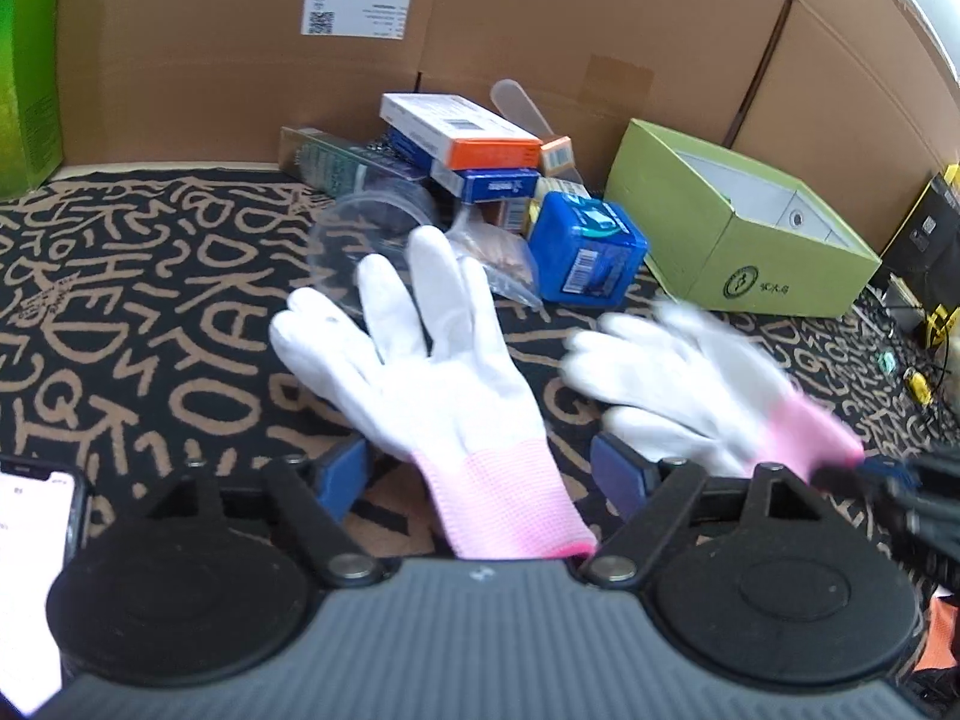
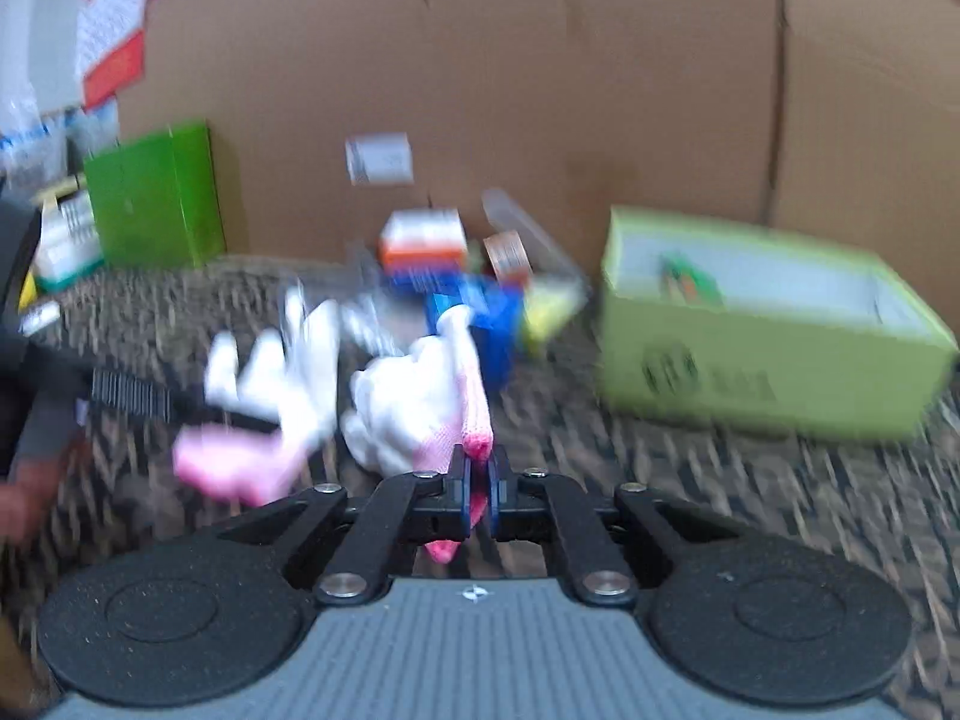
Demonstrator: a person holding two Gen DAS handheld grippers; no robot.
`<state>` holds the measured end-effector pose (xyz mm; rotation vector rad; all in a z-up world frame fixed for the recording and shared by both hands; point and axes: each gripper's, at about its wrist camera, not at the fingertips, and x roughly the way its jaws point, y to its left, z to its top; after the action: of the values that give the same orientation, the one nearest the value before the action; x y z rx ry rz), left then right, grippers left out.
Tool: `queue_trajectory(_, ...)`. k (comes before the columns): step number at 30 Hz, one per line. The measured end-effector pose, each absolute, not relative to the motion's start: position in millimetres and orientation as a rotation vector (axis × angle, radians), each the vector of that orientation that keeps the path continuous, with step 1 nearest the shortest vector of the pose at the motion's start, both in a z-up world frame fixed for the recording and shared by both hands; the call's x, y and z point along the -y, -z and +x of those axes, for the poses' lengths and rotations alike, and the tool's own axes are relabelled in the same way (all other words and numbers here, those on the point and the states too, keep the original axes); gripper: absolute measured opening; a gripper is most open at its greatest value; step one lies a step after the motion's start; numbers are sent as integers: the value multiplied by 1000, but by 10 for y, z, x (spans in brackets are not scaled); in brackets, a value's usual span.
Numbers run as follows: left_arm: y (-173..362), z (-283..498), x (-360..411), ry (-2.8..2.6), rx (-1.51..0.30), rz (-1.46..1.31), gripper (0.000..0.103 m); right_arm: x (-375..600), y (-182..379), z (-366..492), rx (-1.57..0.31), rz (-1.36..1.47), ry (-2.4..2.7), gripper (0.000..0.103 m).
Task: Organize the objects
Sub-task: 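Grasp one glove with the left tool while the right tool grasps the other glove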
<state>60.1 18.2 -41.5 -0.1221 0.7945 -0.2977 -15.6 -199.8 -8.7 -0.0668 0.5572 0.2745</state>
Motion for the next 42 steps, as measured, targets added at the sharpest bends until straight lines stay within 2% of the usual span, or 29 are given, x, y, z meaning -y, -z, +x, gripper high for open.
queue_trajectory(1, 425, 621, -149, 292, -796, -109, 80, 2047, 126, -203, -601, -78, -264, 8)
queue_trajectory(3, 437, 675, -76, 277, -794, -85, 84, 2072, 176, -299, -616, -131, -227, 22)
queue_trajectory(5, 461, 751, -10, 258, -796, -52, 85, 2079, 163, -351, -568, -163, -195, 69)
queue_trajectory(6, 472, 790, 20, 250, -800, -35, 85, 2079, 138, -344, -544, -168, -194, 76)
queue_trajectory(8, 506, 883, 67, 238, -808, -9, 82, 2048, 88, -311, -498, -171, -215, 79)
queue_trajectory(10, 510, 927, 134, 228, -796, 49, 59, 1995, 85, -188, -506, -182, -240, 82)
queue_trajectory(12, 496, 927, 179, 267, -793, 89, 27, 1961, 145, -31, -539, -185, -249, 82)
queue_trajectory(14, 466, 902, 164, 338, -816, 63, 15, 1947, 231, 136, -593, -161, -252, 83)
queue_trajectory(19, 456, 753, 108, 422, -839, 34, 16, 2042, 415, 363, -698, -13, -301, 83)
queue_trajectory(24, 446, 742, 117, 413, -839, 33, 22, 1819, 411, 262, -679, -49, -379, 83)
queue_trajectory(25, 442, 742, 132, 413, -839, 35, 23, 1759, 411, 248, -675, -86, -379, 79)
queue_trajectory(26, 441, 746, 141, 418, -839, 35, 29, 1704, 413, 239, -667, -126, -370, 71)
queue_trajectory(29, 440, 706, 160, 406, -830, 47, 55, 1623, 408, 213, -649, -195, -349, 57)
queue_trajectory(30, 447, 694, 170, 403, -827, 58, 51, 1628, 404, 208, -649, -192, -344, 55)
queue_trajectory(31, 452, 683, 178, 396, -822, 73, 46, 1641, 401, 208, -649, -191, -341, 47)
queue_trajectory(32, 450, 678, 182, 390, -818, 88, 30, 1651, 404, 209, -650, -194, -334, 37)
queue_trajectory(33, 442, 686, 169, 394, -822, 83, 22, 1672, 403, 196, -648, -200, -328, 32)
queue_trajectory(34, 431, 693, 151, 403, -830, 61, 17, 1685, 399, 185, -647, -204, -324, 19)
queue_trajectory(35, 422, 704, 134, 412, -839, 38, 12, 1696, 393, 189, -645, -209, -318, 13)
queue_trajectory(42, 168, 651, 220, 506, -796, -25, 10, 1826, 219, 62, -607, -129, -347, 12)
